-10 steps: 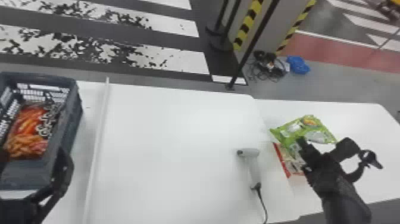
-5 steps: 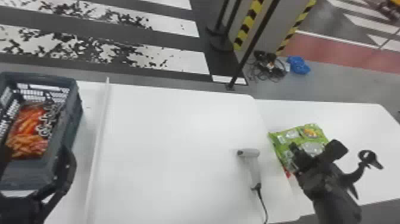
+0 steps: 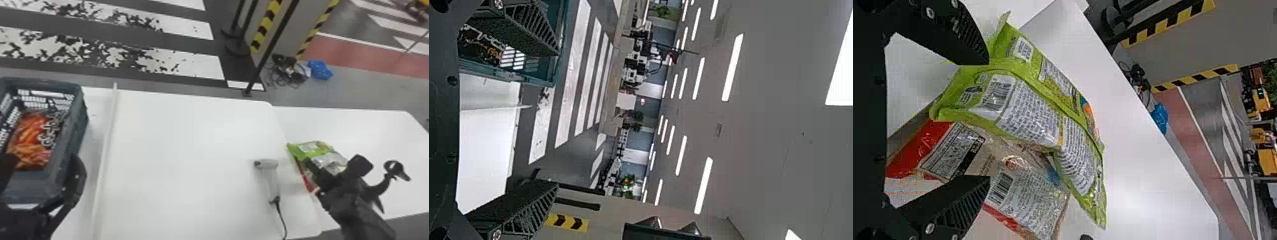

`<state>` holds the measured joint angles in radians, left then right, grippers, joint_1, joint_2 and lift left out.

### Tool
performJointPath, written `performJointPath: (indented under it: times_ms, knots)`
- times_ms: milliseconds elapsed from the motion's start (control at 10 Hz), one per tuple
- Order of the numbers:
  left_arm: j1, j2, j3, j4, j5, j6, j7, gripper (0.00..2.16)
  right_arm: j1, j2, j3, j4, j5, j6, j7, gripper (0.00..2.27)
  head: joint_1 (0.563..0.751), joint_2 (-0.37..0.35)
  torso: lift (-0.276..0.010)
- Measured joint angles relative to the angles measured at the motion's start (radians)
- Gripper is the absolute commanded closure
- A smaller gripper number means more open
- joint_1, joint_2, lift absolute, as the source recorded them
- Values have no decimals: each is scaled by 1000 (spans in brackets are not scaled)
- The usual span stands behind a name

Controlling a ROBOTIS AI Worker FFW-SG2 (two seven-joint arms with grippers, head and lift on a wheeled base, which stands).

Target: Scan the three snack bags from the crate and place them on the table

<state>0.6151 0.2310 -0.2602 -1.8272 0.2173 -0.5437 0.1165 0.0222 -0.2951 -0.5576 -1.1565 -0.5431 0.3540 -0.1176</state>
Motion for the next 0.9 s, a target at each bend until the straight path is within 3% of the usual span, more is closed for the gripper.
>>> performJointPath:
  times_ms: [300,500,700,900]
  knots:
    - [0,1,-6,-1,-3,0,0,66,198,70,-15,-353,-61,46,-2,39,695,-350,-37]
    - [1,2,-8,-7,-4,1,1,66,346,104,38,-551,-97,37,51,33,695,-350,-37]
    - [3,6,-9,-21,-4,24,5,66,473,121,154,-692,-26,-131,69,33,695,-350,-37]
    - [10,11,-2,-34,-4,43,7,66,599,125,347,-824,135,-358,58,39,695,-322,-37]
